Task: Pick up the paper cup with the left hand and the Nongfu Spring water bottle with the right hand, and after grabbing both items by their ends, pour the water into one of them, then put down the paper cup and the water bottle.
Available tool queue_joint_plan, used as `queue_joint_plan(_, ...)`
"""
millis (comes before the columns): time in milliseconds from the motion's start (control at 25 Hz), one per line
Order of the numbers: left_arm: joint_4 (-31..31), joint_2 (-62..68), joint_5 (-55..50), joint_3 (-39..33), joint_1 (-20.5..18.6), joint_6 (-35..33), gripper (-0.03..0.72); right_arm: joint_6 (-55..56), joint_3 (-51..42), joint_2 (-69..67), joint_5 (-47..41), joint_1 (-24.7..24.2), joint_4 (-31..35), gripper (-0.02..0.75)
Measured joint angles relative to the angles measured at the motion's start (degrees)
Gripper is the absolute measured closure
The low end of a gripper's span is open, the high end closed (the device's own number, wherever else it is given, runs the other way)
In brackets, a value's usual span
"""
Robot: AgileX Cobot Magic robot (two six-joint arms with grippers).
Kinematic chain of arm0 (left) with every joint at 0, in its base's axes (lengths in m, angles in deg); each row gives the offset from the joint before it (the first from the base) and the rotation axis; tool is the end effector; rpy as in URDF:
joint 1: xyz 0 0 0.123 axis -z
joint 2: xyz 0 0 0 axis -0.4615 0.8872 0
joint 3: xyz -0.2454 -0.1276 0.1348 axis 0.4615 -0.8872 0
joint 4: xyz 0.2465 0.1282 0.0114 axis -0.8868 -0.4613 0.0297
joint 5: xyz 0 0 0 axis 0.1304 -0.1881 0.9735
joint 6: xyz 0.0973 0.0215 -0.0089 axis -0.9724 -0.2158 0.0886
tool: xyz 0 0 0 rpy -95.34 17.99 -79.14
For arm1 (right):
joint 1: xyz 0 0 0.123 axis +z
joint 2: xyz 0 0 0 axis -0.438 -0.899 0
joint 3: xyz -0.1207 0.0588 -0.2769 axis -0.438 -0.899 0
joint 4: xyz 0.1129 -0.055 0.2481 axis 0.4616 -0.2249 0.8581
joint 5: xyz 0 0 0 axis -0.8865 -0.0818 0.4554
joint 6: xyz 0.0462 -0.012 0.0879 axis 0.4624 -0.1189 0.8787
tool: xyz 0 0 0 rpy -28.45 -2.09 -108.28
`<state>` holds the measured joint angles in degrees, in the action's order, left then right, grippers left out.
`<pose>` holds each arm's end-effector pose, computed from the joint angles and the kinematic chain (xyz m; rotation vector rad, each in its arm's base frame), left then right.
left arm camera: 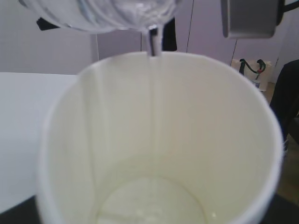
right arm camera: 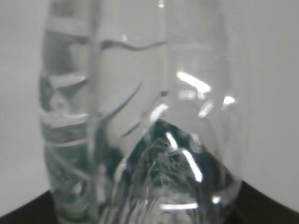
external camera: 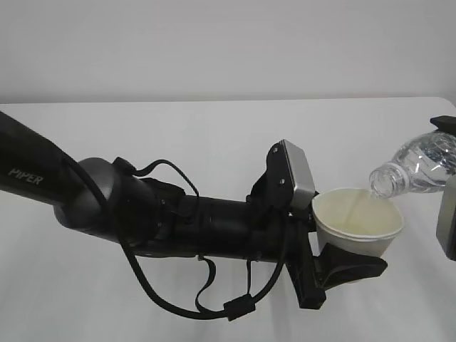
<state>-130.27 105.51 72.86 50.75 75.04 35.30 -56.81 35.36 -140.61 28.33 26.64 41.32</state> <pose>0.2505 -0.3742 0.1161 1.3217 1.3628 -1.1674 0.2293 0.0231 0.2129 -1.5349 1.1493 -0.9848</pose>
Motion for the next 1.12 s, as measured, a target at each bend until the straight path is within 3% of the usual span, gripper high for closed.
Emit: queue_joint_plan(1120, 0.00, 0.00, 0.00, 0.00, 0.00, 0.00, 0.225, -0.10, 0.00, 0.00, 0.39, 0.00, 0.00, 0.337)
